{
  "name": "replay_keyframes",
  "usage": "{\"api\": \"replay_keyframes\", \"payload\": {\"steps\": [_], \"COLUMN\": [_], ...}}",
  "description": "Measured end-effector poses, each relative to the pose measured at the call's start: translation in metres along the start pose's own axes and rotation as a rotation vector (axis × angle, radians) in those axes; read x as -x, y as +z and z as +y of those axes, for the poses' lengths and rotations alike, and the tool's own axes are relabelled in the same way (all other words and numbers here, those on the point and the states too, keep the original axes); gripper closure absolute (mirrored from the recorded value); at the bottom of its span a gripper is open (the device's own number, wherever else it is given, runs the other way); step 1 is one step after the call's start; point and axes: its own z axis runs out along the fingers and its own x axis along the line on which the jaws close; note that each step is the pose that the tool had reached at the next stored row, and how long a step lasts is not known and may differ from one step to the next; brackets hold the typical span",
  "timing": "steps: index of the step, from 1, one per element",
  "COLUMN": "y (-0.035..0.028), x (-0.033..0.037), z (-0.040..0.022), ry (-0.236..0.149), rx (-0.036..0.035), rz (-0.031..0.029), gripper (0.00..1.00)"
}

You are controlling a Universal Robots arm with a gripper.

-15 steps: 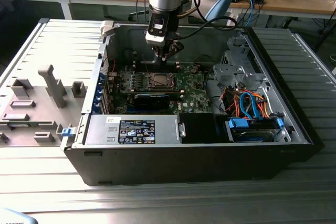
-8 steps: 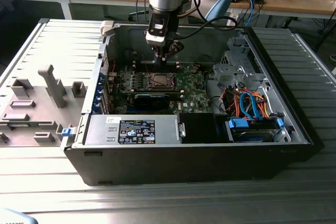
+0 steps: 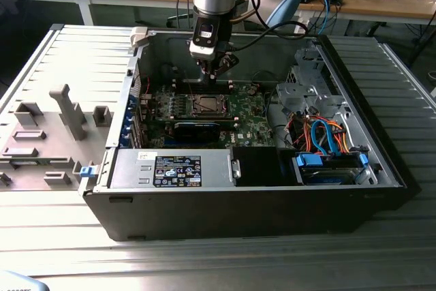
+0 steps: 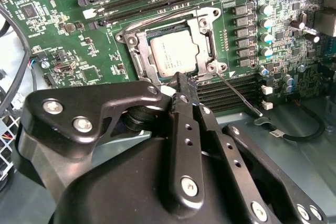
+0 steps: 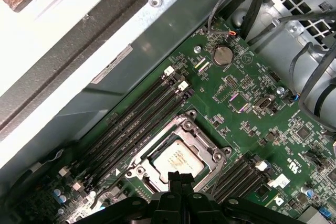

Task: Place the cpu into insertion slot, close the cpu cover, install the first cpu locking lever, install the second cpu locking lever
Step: 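Install the first cpu locking lever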

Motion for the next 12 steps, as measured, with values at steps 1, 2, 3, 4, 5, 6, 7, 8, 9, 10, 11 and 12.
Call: {"api": "replay_keyframes", "payload": {"steps": [1, 2, 3, 4, 5, 6, 7, 8, 9, 10, 11, 12], "y": [0.0000, 0.0000, 0.0000, 0.0000, 0.0000, 0.0000, 0.0000, 0.0000, 0.0000, 0.0000, 0.0000, 0.0000], "x": [0.0000, 0.0000, 0.0000, 0.0000, 0.0000, 0.0000, 0.0000, 0.0000, 0.0000, 0.0000, 0.0000, 0.0000], "z": [0.0000, 0.0000, 0.0000, 0.0000, 0.0000, 0.0000, 0.0000, 0.0000, 0.0000, 0.0000, 0.0000, 0.0000], "ry": [-0.001, -0.003, -0.004, -0.005, -0.006, -0.006, -0.007, -0.008, -0.009, -0.009, -0.010, -0.010], "rx": [0.0001, 0.0001, 0.0002, 0.0002, 0.0002, 0.0002, 0.0002, 0.0003, 0.0002, 0.0002, 0.0002, 0.0003], "rz": [0.0000, 0.0000, 0.0000, 0.0000, 0.0000, 0.0000, 0.0000, 0.0000, 0.0000, 0.0000, 0.0000, 0.0000], "gripper": [0.89, 0.89, 0.89, 0.89, 0.89, 0.89, 0.89, 0.89, 0.89, 0.89, 0.89, 0.89]}}
